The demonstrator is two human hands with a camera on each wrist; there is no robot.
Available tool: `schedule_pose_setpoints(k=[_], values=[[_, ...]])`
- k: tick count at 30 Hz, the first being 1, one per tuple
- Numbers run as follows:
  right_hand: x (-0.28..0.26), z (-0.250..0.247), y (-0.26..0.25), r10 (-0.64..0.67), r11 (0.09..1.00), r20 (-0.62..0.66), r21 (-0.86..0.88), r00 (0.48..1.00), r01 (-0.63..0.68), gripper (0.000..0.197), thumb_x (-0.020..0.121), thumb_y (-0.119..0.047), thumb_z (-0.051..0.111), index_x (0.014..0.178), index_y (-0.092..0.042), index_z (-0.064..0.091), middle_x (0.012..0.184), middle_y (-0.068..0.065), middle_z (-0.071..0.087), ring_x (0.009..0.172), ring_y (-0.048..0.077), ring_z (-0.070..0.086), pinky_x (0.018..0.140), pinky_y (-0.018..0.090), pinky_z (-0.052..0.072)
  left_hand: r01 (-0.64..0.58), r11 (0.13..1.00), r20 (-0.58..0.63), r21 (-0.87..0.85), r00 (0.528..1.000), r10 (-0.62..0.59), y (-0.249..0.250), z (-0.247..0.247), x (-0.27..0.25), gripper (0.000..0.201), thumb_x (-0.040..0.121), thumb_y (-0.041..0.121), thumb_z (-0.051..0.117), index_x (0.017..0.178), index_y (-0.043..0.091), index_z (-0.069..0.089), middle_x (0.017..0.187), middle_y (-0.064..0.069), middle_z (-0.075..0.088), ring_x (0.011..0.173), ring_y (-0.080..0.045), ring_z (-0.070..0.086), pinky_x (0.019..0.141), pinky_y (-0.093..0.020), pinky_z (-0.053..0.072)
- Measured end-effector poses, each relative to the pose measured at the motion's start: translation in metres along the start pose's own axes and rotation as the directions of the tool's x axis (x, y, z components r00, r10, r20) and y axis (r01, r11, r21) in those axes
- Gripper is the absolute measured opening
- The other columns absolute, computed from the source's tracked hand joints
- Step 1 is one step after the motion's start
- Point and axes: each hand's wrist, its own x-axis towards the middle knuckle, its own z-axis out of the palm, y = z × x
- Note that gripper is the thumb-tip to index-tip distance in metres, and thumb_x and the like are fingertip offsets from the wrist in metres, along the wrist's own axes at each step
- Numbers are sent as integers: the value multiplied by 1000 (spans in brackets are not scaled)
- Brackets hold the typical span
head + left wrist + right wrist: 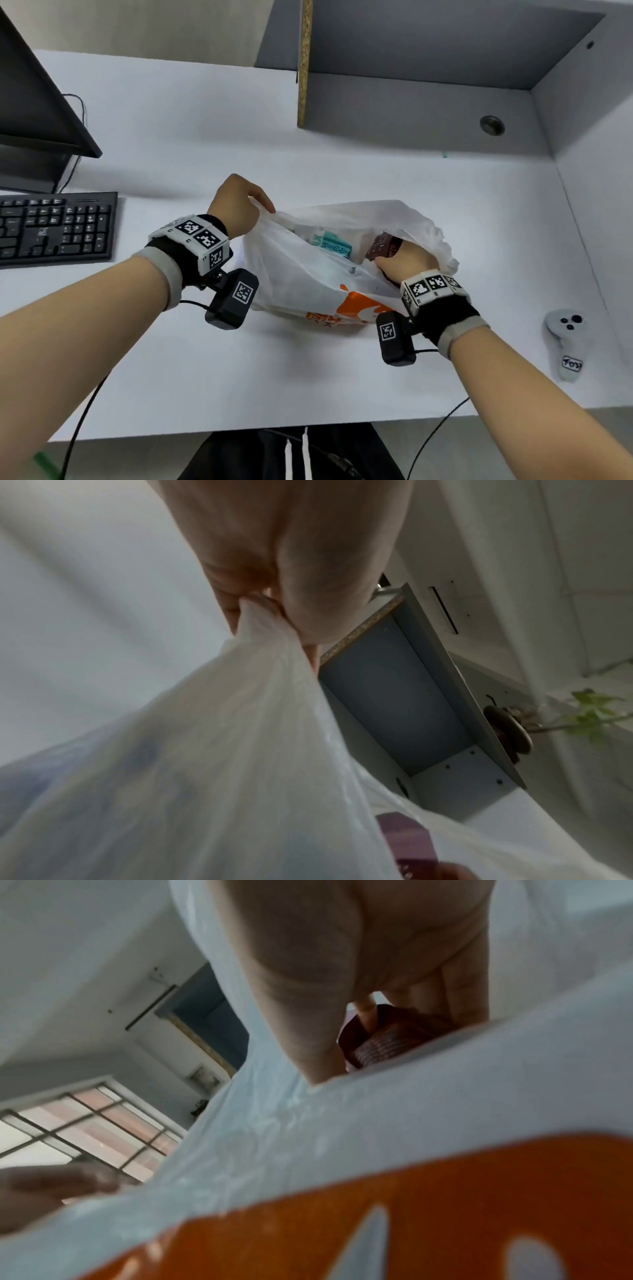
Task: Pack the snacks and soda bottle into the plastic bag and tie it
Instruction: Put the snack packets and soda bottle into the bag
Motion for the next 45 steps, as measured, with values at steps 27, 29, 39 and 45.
schedule_pose_setpoints(k=[27,29,39,45], values=[[26,-21,48,-181,983,161,-8,970,185,34,91,-38,53,118,-20,62,123,2,64,113,21,59,97,35,45,-642,703,395,306,757,520,69,90,14,32,80,18,61,113,21,60,123,-3,52,111,-22,51,91,-33,39],[8,-32,61,-85,996,146,25,986,82,41,91,-47,48,81,-15,73,89,3,76,85,19,70,81,31,52,-652,725,654,221,651,386,73,97,8,37,82,21,63,118,24,58,114,0,60,100,-18,57,82,-28,43],[16,-1,83,193,815,326,472,926,-336,34,88,-23,60,112,1,58,92,11,68,71,23,65,66,29,54,-497,825,832,269,552,61,90,133,5,97,75,31,74,149,37,12,148,-1,43,131,-22,44,103,-26,32],[0,-28,90,19,890,353,420,936,-176,10,92,-11,53,93,-7,61,72,5,63,62,13,60,56,18,50,-733,467,810,495,584,58,100,149,5,123,57,33,85,145,46,0,120,-6,61,105,-29,63,78,-36,52]])
